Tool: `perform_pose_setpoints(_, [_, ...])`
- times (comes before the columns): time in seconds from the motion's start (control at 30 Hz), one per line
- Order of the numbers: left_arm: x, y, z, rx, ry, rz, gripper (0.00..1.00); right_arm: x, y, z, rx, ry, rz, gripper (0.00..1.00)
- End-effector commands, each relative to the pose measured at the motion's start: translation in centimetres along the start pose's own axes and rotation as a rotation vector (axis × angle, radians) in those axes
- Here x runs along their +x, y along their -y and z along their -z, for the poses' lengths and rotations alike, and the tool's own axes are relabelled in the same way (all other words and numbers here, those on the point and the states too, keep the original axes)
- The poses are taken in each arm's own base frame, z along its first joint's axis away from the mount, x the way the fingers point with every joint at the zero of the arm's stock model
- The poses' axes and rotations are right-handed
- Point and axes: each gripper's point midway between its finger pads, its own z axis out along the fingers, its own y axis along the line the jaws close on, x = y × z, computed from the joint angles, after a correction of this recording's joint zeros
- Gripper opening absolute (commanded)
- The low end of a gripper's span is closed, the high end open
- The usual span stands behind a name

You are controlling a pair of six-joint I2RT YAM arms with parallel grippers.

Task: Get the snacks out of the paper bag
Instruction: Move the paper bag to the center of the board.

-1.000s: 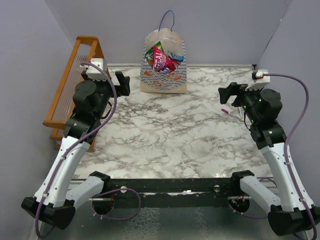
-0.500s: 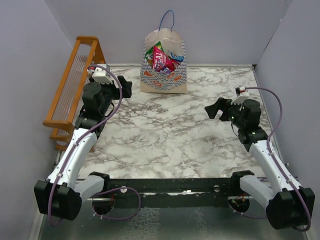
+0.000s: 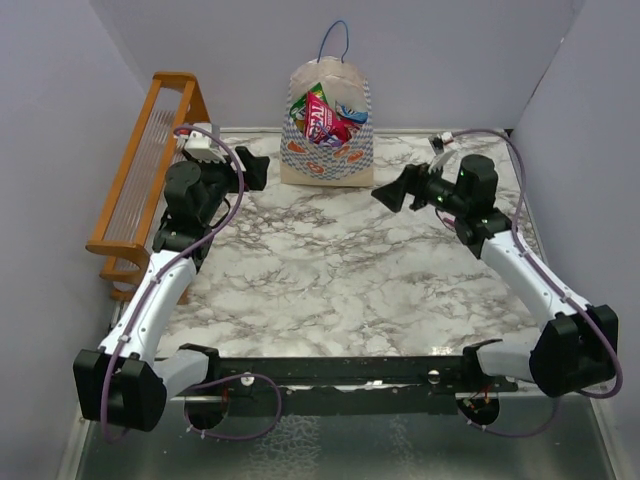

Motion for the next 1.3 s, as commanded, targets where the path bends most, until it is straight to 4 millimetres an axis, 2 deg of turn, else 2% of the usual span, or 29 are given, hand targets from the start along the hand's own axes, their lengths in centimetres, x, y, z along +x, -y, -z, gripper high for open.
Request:
perform_pose_setpoints(0.0, [-1.1, 0.6, -0.2, 0.038, 0.038, 0.006, 0.99, -4.4, -4.3, -2.1, -0.09, 0.031, 0.167, 0.9])
perform_pose_setpoints(0.13, [-0.8, 0.1, -0.3, 0.015, 0.032, 0.006, 0.99, -7.1, -7.0, -4.6, -0.136, 0.005, 0.269, 0.88])
perform_pose_setpoints(0.23, [-0.8, -0.4, -0.3, -0.01, 0.029, 0.007, 0.99, -8.1, -9.0, -6.2, -0.19, -0.003, 0.358, 0.88])
perform_pose_setpoints(0.4, [-0.6, -0.7, -0.6, -0.028, 0.009, 0.002, 0.99, -9.9, -10.4, -8.2, -0.236, 0.003, 0.439, 0.88])
perform_pose_setpoints(0.5, [-0.3, -0.2, -0.8, 0.009, -0.003, -0.006, 0.99, -10.2, -11.3, -9.6, -0.278, -0.034, 0.461, 0.86])
perform_pose_setpoints(0.67, [0.0, -0.1, -1.2, 0.02, -0.029, 0.005, 0.99, -9.7, -12.2, -11.7, -0.304, -0.062, 0.469, 0.78])
perform_pose_setpoints(0.8, [0.0, 0.3, -1.3, 0.054, -0.03, 0.01, 0.99, -9.6, -13.3, -12.8, -0.328, -0.07, 0.467, 0.68])
perform_pose_setpoints(0.9, [0.1, 0.7, -1.5, 0.085, -0.038, 0.022, 0.99, -9.5, -14.2, -13.4, -0.358, -0.074, 0.455, 0.49])
perform_pose_setpoints(1.0, [0.2, 0.5, -1.6, 0.083, -0.044, 0.032, 0.99, -8.8, -14.3, -14.2, -0.363, -0.1, 0.439, 0.39])
perform_pose_setpoints(1.1, [0.2, 0.4, -1.6, 0.083, -0.043, 0.036, 0.99, -8.0, -14.5, -14.3, -0.367, -0.114, 0.442, 0.28])
perform_pose_setpoints(1.27, [0.3, 0.6, -1.6, 0.096, -0.048, 0.042, 0.99, -7.9, -14.9, -13.9, -0.362, -0.099, 0.447, 0.11])
